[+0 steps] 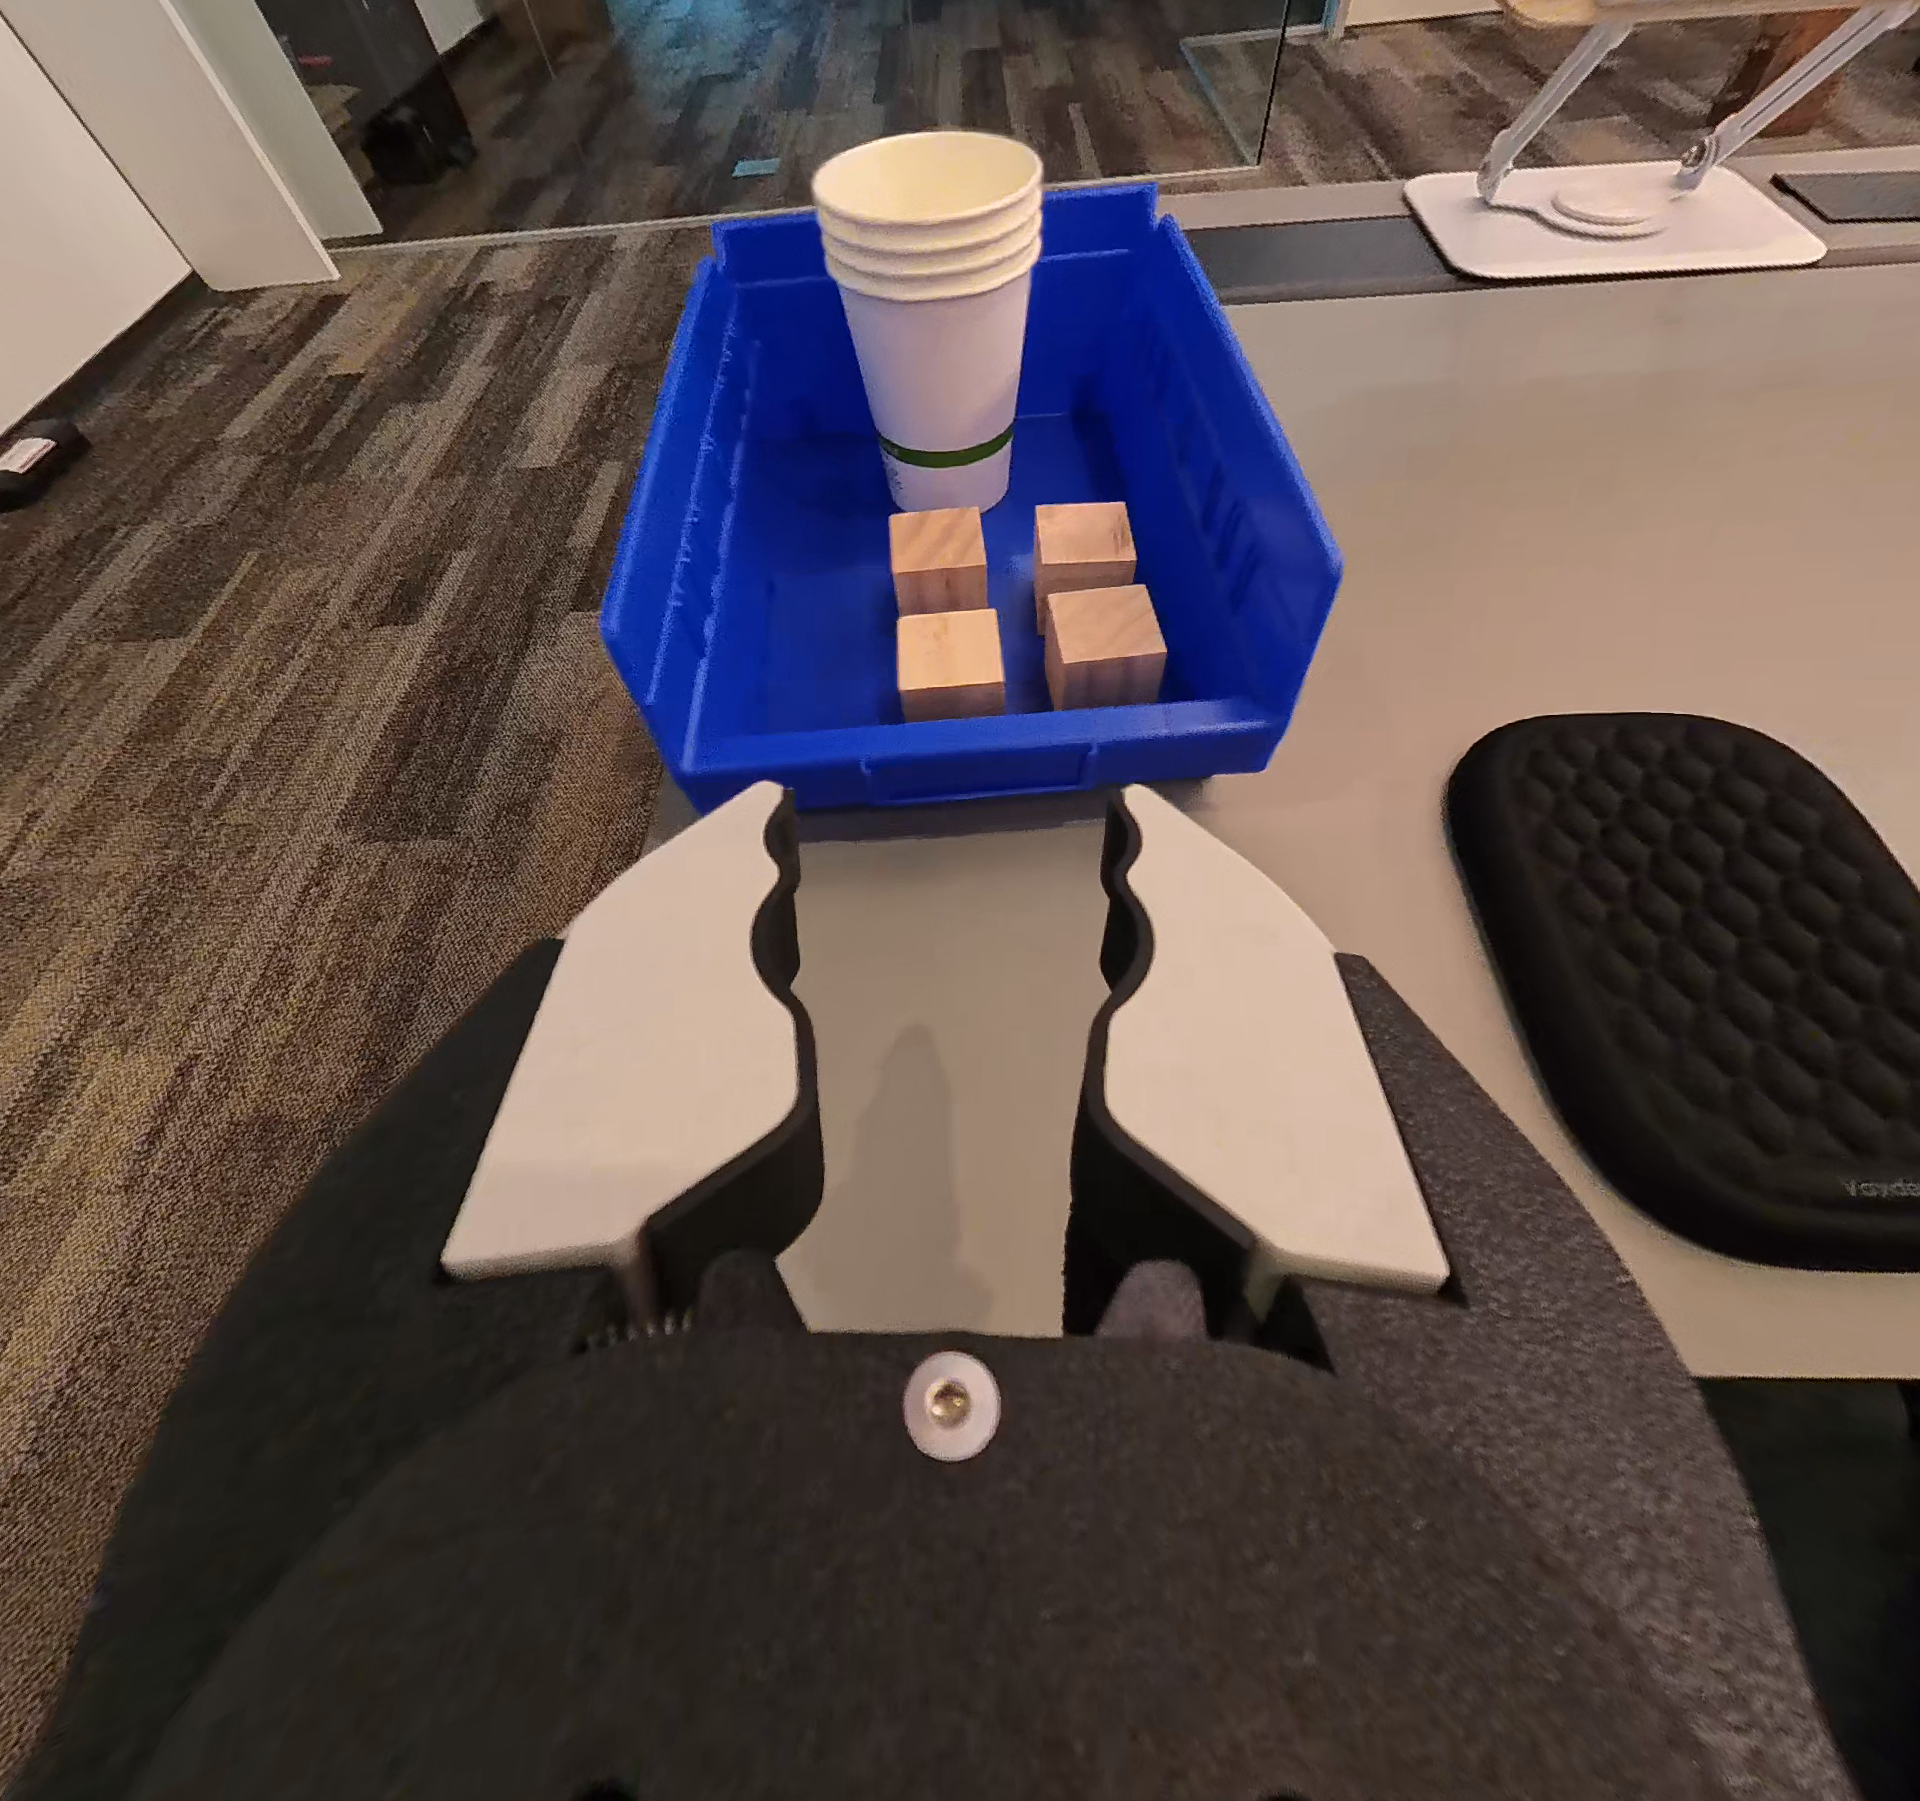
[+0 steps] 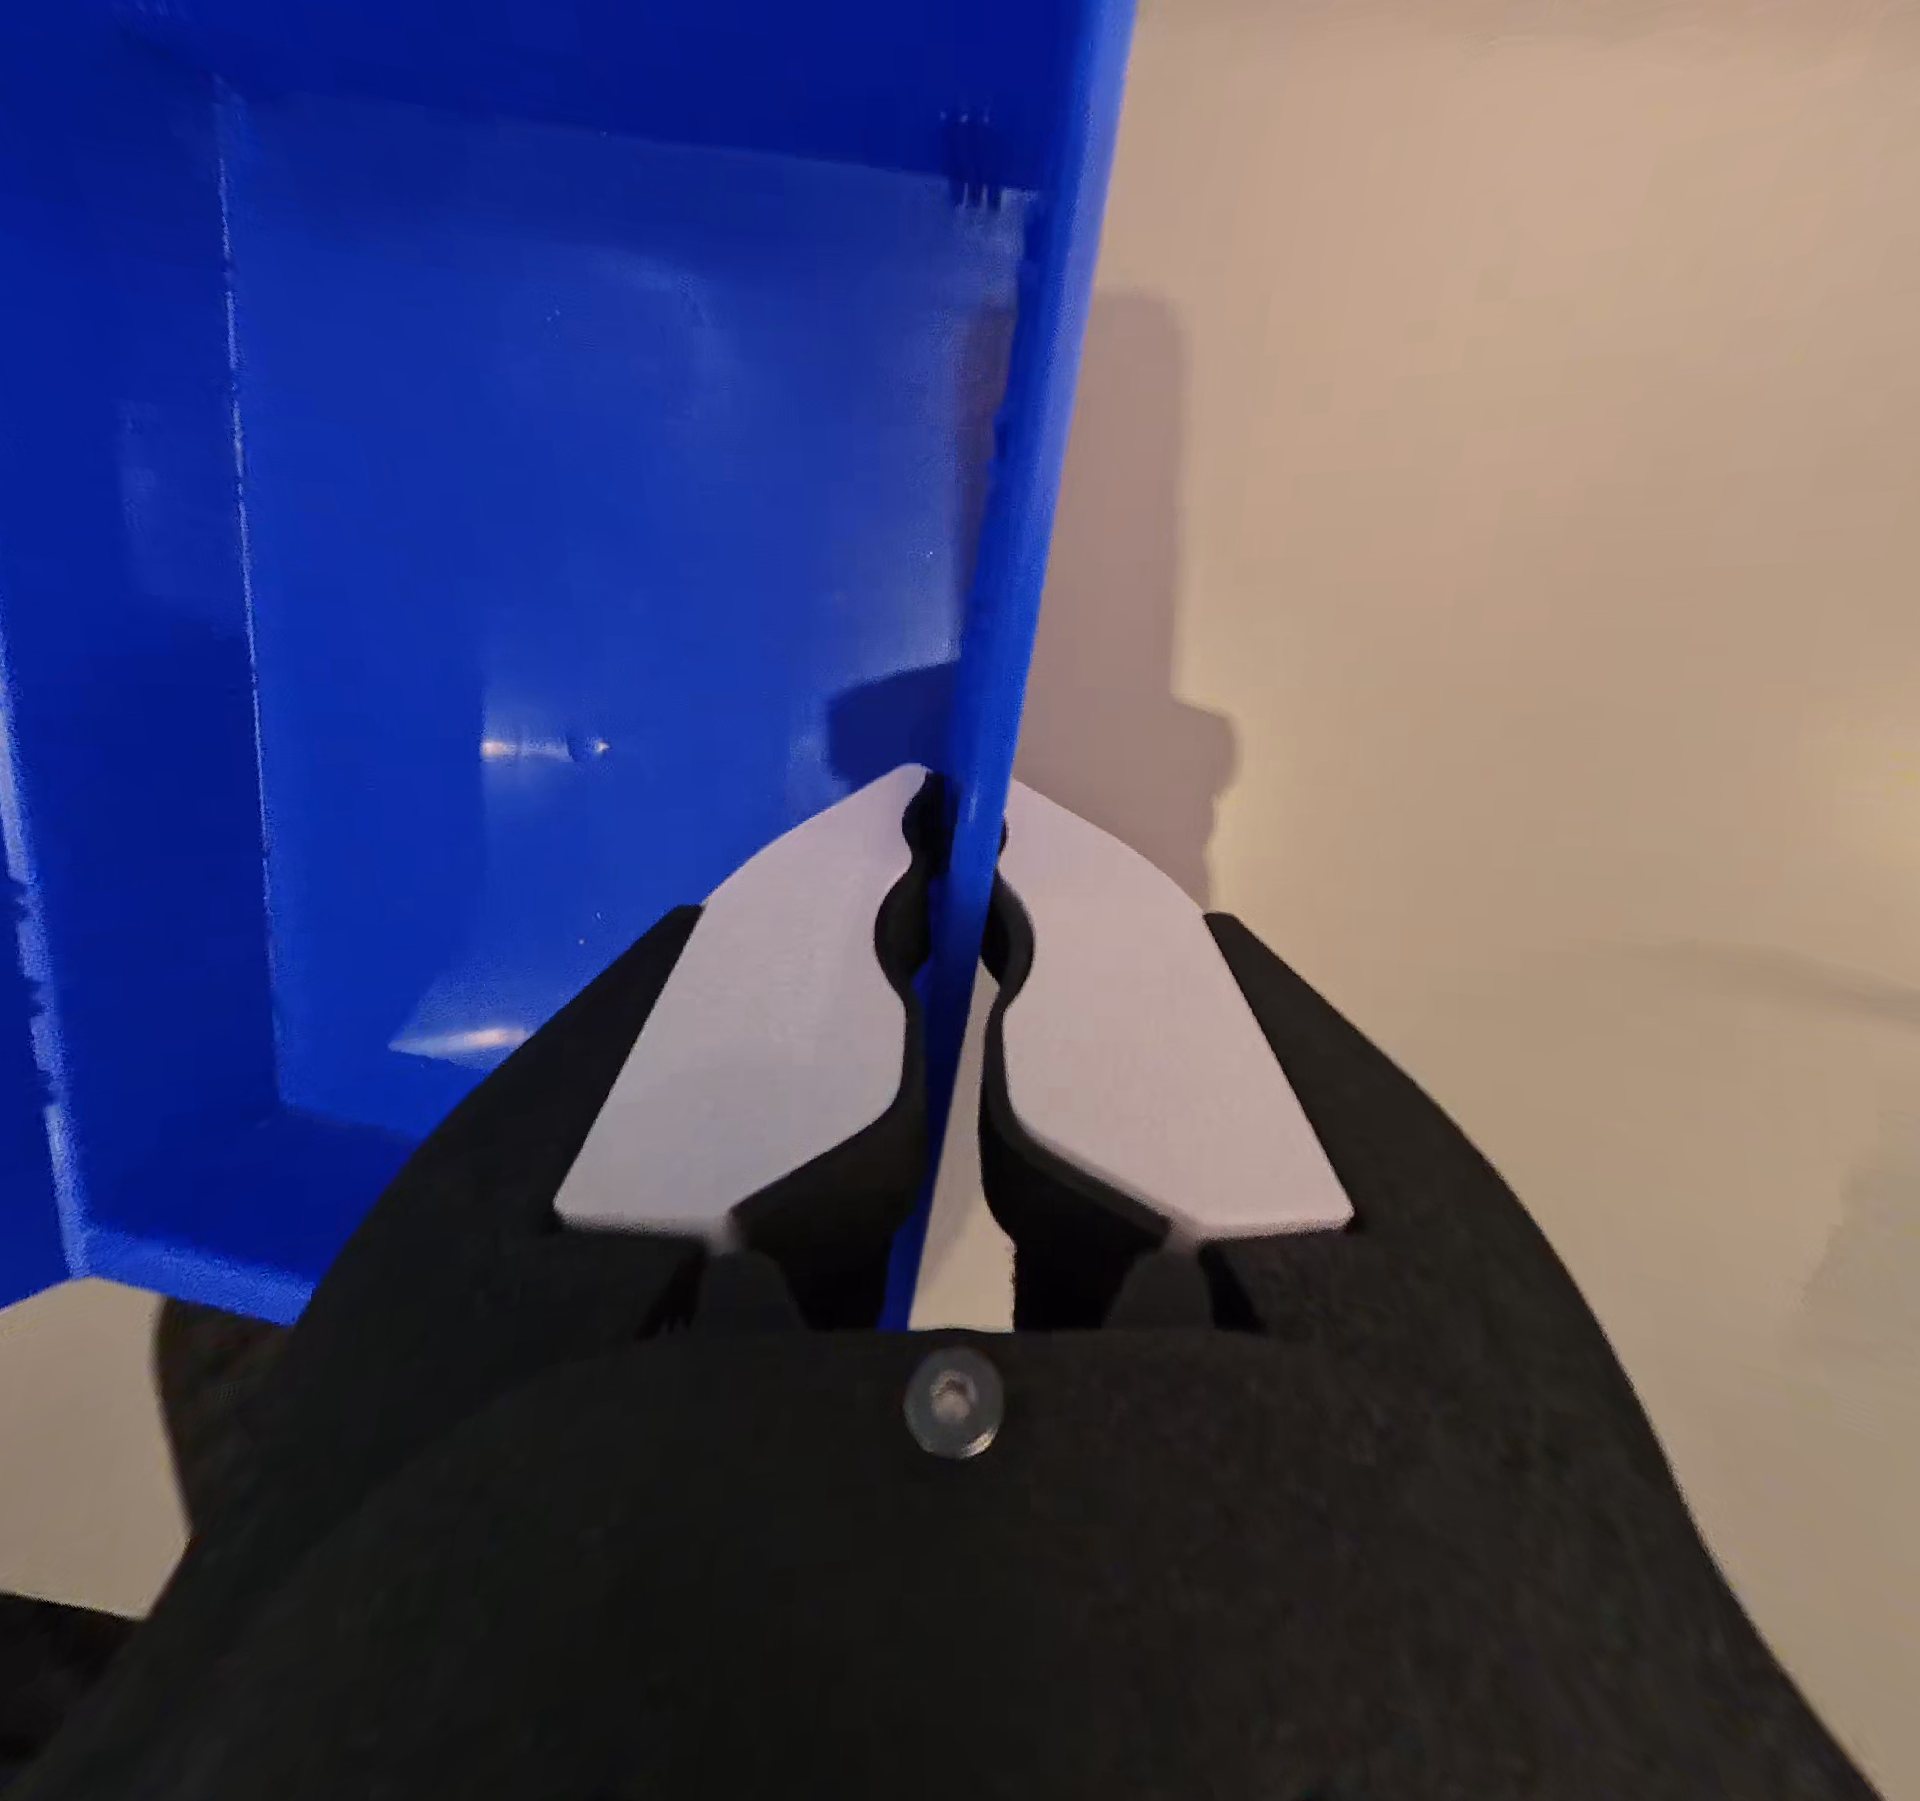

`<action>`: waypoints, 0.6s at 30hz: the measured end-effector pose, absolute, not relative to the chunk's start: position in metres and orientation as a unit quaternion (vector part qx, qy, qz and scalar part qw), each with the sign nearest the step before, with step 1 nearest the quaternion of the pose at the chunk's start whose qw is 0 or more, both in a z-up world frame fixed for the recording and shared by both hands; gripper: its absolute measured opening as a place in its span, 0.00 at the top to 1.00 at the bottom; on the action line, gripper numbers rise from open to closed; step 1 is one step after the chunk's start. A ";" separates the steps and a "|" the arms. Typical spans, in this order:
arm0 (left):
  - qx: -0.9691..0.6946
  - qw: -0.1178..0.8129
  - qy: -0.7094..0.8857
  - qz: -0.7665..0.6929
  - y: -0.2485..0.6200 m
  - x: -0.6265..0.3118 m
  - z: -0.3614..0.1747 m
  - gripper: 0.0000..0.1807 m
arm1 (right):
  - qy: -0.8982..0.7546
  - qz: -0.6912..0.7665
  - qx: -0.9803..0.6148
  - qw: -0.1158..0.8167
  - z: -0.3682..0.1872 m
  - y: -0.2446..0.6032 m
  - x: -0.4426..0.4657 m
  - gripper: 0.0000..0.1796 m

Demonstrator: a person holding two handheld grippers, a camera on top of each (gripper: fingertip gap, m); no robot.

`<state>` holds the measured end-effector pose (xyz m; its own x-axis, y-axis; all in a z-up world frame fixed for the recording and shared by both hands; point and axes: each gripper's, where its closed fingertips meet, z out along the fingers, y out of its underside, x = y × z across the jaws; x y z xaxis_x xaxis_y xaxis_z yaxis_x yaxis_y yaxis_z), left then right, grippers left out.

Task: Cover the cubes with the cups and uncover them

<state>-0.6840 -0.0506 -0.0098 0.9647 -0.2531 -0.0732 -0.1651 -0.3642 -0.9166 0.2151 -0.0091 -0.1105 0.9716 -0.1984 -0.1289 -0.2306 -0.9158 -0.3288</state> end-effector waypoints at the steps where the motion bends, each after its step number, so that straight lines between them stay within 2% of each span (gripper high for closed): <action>1: -0.826 0.548 0.128 -0.039 -0.050 -0.679 -0.010 0.69 | 0.117 0.043 -0.977 0.174 -0.111 -0.019 0.231 0.97; 9: -0.816 0.561 0.126 -0.058 -0.034 -0.636 0.002 0.69 | 0.104 0.028 -0.981 0.159 -0.112 -0.081 0.317 0.98; 18: -0.820 0.552 0.144 -0.037 -0.032 -0.606 0.006 0.69 | 0.084 0.033 -0.983 0.161 -0.113 -0.105 0.358 0.98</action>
<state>-0.6055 -0.0320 0.0065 0.9556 -0.2776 -0.0985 -0.1956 -0.3479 -0.9169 0.3582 -0.1050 -0.1130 0.9838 -0.1542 -0.0912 -0.1752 -0.9343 -0.3104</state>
